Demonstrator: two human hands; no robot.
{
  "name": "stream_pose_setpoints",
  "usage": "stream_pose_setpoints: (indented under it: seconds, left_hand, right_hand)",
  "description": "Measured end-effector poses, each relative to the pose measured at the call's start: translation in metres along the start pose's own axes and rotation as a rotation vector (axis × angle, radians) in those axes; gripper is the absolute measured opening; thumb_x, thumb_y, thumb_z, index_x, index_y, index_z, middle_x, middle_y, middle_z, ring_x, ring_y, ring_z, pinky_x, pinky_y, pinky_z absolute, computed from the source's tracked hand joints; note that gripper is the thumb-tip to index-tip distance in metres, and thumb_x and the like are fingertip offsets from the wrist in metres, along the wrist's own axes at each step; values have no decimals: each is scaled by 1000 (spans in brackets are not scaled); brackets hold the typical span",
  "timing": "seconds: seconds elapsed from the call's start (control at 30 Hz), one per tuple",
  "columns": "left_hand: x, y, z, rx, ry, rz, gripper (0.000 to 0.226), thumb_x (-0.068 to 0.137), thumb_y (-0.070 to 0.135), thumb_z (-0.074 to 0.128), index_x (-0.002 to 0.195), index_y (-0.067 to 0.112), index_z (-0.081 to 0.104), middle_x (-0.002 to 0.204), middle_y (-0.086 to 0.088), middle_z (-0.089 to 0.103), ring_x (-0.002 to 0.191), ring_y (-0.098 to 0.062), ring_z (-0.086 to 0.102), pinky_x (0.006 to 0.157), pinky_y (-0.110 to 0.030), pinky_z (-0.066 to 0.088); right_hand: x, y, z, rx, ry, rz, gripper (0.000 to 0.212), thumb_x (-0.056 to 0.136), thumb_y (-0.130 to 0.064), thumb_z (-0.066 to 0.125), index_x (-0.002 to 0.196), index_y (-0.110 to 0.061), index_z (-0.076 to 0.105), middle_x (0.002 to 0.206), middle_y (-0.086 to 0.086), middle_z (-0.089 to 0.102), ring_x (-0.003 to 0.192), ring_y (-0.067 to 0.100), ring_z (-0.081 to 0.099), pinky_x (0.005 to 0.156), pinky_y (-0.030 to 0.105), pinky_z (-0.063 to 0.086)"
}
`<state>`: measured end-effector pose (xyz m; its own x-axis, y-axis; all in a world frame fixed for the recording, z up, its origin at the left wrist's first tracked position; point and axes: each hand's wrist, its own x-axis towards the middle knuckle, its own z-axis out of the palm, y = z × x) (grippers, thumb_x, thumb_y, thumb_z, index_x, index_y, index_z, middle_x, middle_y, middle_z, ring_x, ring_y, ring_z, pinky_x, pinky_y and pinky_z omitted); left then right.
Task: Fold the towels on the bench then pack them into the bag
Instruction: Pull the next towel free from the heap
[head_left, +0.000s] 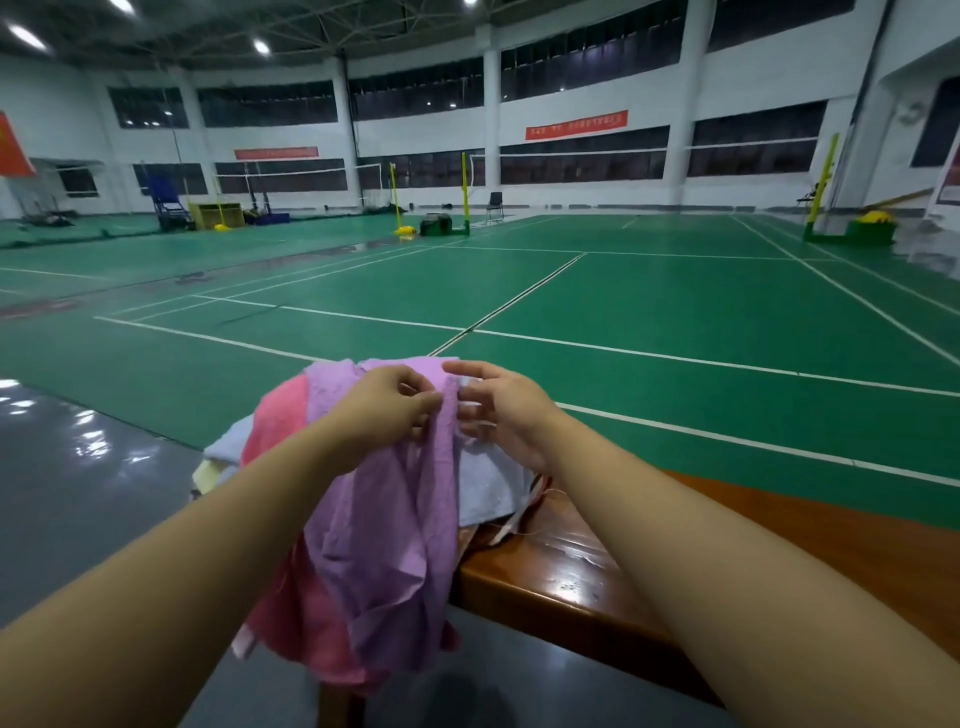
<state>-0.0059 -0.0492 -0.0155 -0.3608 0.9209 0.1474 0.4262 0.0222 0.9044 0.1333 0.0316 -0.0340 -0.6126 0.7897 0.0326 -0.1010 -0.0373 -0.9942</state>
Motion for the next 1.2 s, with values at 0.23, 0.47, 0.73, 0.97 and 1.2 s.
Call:
stream_pose_setpoints:
  seconds: [0.23,0.47,0.73,0.97,1.2]
  left_hand:
    - [0,9,-11,-464,4,-142,21,102,7,57,123,6,59,99,-17,69,76,-21,64,69,-32,55]
    - [-3,46,-6,-267,-99,-14,26,100,38,61,101,15,71,81,-1,73,62,-11,61,55,-24,52]
    - [-7,49,77,-80,-151,282,14,97,27,67,84,21,69,63,13,63,57,-6,52,58,-25,46]
    - [-14,45,195,9,-301,389,8,95,28,69,91,22,70,79,9,69,67,-8,62,70,-36,55]
    - [-43,28,296,366,-617,495,18,97,34,62,112,27,68,118,8,67,103,-9,59,92,-27,45]
  right_hand:
    - [2,-9,8,14,89,-203,51,85,20,42,117,-6,70,96,1,71,77,7,62,70,18,49]
    - [-3,-55,-16,411,284,-330,24,94,-7,65,114,5,68,94,14,70,87,23,68,78,32,60]
    - [-65,-88,-136,189,488,-398,19,90,-4,73,106,-15,69,98,4,70,79,13,67,73,25,58]
    - [-180,-30,-288,-356,670,186,23,91,-11,72,109,5,73,88,15,74,61,17,66,52,24,55]
    - [-248,44,-357,-724,765,264,18,92,-26,74,104,-12,75,109,11,75,90,16,64,74,27,52]
